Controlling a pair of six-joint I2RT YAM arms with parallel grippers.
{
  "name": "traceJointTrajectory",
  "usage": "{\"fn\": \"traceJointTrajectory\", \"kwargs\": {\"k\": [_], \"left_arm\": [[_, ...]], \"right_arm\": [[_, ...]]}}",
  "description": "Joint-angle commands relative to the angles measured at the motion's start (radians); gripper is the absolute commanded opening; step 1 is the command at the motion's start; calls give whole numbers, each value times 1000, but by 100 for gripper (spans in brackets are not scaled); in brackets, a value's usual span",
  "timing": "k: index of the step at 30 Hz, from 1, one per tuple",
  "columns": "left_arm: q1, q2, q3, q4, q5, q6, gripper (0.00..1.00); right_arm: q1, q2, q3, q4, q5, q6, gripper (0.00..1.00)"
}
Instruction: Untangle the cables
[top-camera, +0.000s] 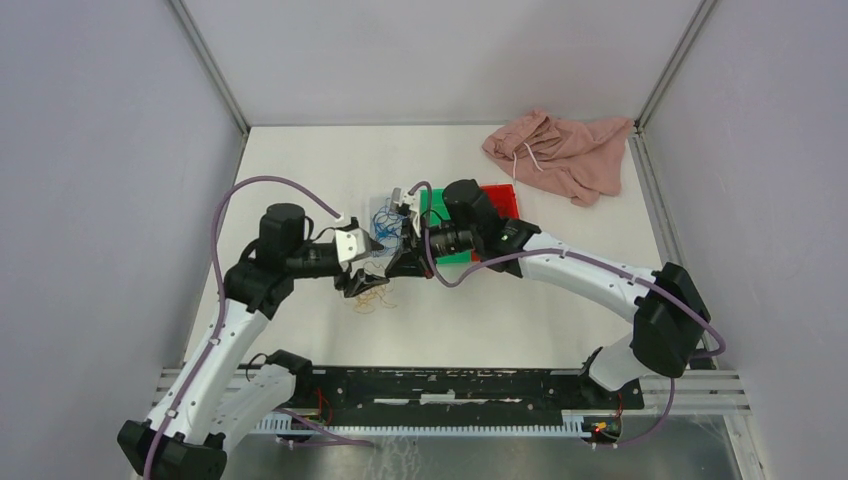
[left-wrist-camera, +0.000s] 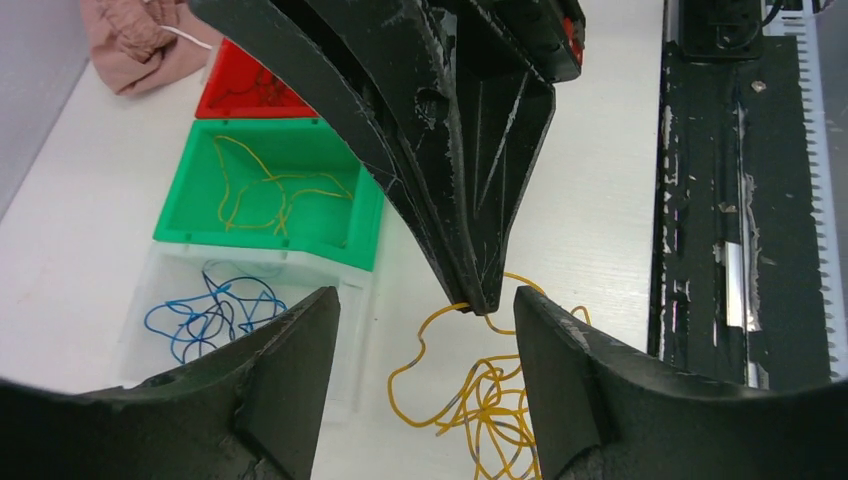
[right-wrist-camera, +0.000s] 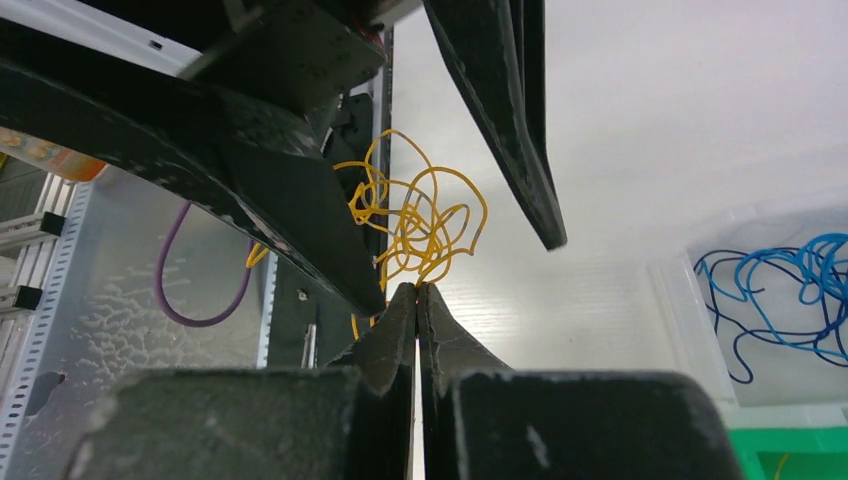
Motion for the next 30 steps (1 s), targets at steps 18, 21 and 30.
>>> {"fn": "traceJointTrajectory", "kwargs": {"k": [18,21,30], "left_arm": [[-15,-38,49,-137,2,237,13],[-15,-50,47,-134,-23,245,12],[-15,-134,-30,31,-153,94,10]], "right_arm": [[15,-146,-36,21,-80,1,0],[16,-149,-37,10,-75,1,0],[14,-208,-46,-7,-59,14,0]]}}
